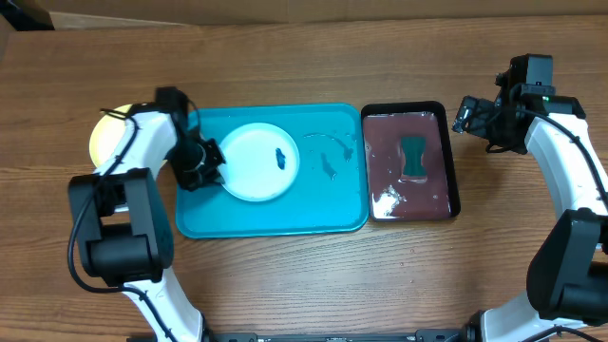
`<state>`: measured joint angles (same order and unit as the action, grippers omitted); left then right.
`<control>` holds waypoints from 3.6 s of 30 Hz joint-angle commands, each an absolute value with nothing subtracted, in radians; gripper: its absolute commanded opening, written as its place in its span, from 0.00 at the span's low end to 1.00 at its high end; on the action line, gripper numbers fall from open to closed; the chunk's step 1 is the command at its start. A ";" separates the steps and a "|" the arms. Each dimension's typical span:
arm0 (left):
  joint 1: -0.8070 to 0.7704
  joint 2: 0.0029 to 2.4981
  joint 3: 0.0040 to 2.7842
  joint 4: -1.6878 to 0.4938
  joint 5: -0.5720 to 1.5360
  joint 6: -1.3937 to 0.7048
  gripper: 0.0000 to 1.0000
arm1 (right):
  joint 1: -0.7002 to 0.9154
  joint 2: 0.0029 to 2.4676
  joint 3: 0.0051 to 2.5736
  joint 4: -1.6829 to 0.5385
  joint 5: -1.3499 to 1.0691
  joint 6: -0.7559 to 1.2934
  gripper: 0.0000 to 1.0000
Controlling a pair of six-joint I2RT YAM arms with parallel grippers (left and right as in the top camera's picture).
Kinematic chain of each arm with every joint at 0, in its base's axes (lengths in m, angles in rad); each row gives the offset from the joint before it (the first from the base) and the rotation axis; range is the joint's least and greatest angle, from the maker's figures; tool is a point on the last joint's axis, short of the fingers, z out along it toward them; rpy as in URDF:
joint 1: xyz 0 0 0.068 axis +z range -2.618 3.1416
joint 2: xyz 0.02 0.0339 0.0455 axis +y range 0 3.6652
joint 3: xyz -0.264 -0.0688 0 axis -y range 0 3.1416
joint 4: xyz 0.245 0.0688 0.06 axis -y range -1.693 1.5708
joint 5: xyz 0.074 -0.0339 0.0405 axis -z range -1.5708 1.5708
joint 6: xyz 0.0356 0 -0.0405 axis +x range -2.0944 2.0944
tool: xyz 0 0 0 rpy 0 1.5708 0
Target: Clean dirty plates on tray and stack at the side
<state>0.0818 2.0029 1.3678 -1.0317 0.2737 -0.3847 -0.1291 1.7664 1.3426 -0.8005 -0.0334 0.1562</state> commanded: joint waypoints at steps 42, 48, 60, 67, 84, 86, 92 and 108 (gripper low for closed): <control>-0.125 1.968 1.376 -0.906 0.156 -0.389 0.04 | 0.145 1.749 1.346 -0.970 -0.013 0.144 0.75; -0.125 1.968 1.376 -0.907 0.158 -0.389 0.04 | 0.197 1.805 1.346 -0.958 0.026 0.184 0.75; -0.125 1.968 1.376 -0.906 0.158 -0.389 0.04 | 0.207 1.949 1.346 -0.878 0.054 0.184 0.55; -0.119 1.968 1.376 -0.881 0.205 -0.357 0.04 | 0.207 1.970 1.346 -0.874 0.021 0.183 0.31; 0.016 1.969 1.359 -0.881 0.534 -0.207 0.04 | 0.208 1.970 1.346 -0.887 0.020 0.184 0.04; 0.021 1.969 1.353 -0.881 0.540 -0.205 0.04 | 0.207 1.970 1.346 -0.887 0.007 0.183 0.04; 0.022 1.969 1.340 -0.875 0.540 -0.205 0.04 | 0.207 1.969 1.353 -0.884 -0.043 0.154 0.04; 0.022 1.969 1.275 -0.796 0.487 -0.285 0.04 | 0.202 1.864 1.512 -1.125 -0.042 0.146 0.04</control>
